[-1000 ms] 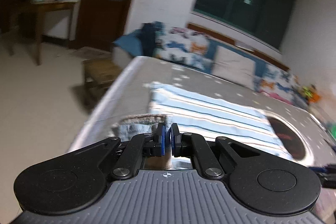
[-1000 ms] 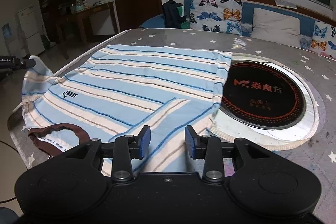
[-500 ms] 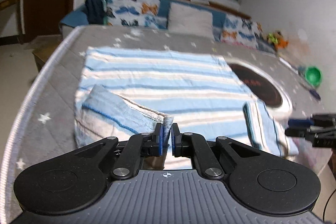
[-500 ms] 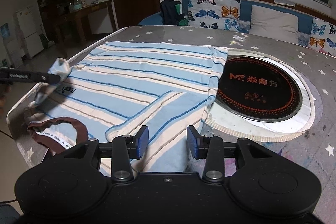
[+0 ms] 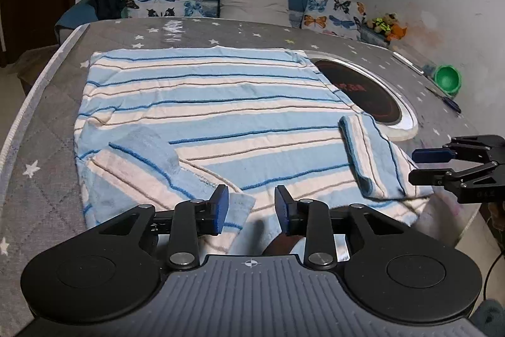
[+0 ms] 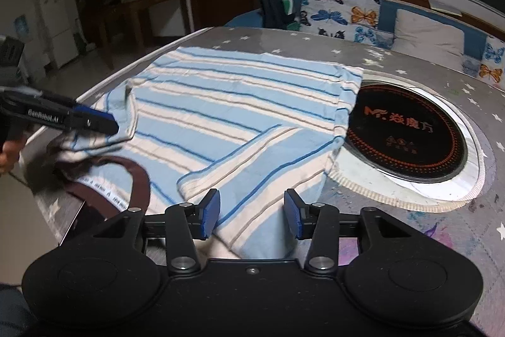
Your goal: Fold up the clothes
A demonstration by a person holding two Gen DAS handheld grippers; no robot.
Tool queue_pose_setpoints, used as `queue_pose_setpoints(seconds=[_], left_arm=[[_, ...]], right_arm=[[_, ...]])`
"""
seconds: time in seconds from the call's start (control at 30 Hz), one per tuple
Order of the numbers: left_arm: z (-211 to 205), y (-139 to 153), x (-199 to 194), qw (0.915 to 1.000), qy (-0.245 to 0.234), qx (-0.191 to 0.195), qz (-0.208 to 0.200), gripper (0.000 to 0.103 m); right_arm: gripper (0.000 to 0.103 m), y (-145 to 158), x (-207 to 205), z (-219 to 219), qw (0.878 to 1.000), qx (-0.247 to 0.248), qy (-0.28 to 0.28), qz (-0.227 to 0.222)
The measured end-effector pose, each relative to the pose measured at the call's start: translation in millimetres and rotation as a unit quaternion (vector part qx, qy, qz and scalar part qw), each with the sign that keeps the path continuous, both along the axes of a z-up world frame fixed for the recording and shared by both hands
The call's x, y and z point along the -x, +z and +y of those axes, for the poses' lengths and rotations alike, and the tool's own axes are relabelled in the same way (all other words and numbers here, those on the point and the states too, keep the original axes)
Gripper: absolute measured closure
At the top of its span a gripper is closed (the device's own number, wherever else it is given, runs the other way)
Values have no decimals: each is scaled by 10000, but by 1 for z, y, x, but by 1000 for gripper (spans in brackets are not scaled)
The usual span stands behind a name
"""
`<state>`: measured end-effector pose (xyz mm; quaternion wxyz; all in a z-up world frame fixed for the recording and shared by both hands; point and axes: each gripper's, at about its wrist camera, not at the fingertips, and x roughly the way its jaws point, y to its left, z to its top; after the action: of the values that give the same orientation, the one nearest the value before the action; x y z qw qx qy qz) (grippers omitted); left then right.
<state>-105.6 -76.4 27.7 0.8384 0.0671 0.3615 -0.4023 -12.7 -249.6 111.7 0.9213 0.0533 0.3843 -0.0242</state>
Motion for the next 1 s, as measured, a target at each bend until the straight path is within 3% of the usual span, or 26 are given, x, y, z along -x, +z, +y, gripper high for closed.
queue_pose_setpoints(seconds=[0.17,0.3,0.47,0.67,0.77,0.8,0.87,0.93,1.0], left_arm=[[27,6,19,9963,-479,-474,-539,63],[46,-2,32,9900,-768,-929,-738,60],[55,-8,46,9819,-1267,-1050,-943,50],[55,-10,59,9688,-1741,-1213,-1284,50],[52,-15,63,9621,-1968,-1274,-1390,50],[50,-18,63,9596,-2035,-1320,-1425,50],[47,-22,62,9588,-2112,-1289,-1398,52],[45,-24,60,9599,-2158,-1198,-1325,73],[45,-26,58,9633,-2111,-1079,-1254,79]], right_arm=[[52,-1,12,18,9975,224,623,234],[52,-5,24,31,9928,373,1065,401],[52,-10,26,46,9858,761,1431,430],[52,-15,15,56,9804,944,1688,372],[63,-15,9,55,9822,814,1654,364],[74,-14,8,55,9828,779,1640,352],[83,-8,11,54,9834,751,1624,304],[92,-3,13,54,9840,723,1608,255],[96,3,16,54,9846,694,1592,207]])
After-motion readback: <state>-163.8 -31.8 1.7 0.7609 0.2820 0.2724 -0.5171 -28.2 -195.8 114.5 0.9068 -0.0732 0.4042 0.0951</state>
